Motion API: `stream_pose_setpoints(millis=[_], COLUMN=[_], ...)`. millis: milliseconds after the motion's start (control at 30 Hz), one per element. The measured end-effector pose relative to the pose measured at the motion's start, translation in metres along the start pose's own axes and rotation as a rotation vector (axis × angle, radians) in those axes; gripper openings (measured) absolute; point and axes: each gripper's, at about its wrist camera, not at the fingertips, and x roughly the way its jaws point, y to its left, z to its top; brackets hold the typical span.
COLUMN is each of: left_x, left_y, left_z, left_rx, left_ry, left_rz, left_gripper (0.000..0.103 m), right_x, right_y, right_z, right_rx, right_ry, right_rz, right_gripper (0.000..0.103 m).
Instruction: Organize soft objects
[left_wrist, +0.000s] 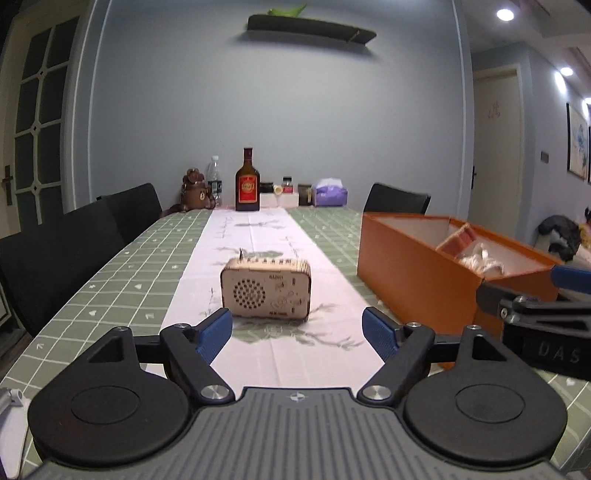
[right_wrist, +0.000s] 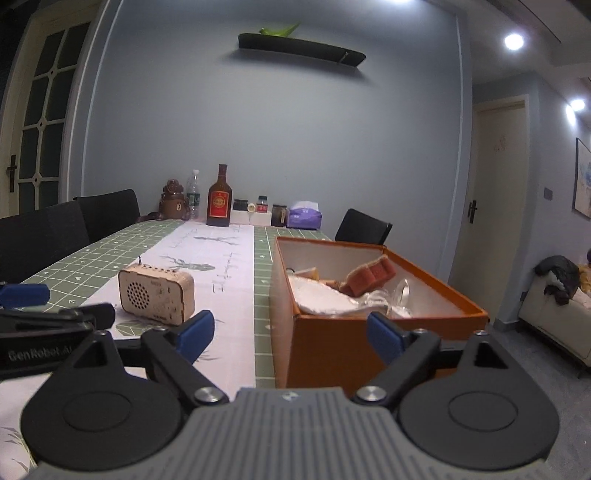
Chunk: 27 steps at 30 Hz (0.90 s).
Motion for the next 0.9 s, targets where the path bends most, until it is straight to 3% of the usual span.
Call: stream_pose_setpoints(millis=[300, 900], left_x=[0.004, -0.004], left_y=[-0.003, -0.005], left_z=[-0.014, -0.011], left_rx=[-0.004, 0.002], left_ry=[0.086, 0.097], left_rz=[0.033, 0.033], left_gripper=[0.094, 0.094], right_x=[0.004, -0.007], right_y=[-0.005, -0.003], right_z=[-0.02, -0.019], right_rx=[0.032, 0.03], right_ry=[0.047, 0.033], right_rz=[-0.008, -0.006], right_gripper=[0.088, 0.09])
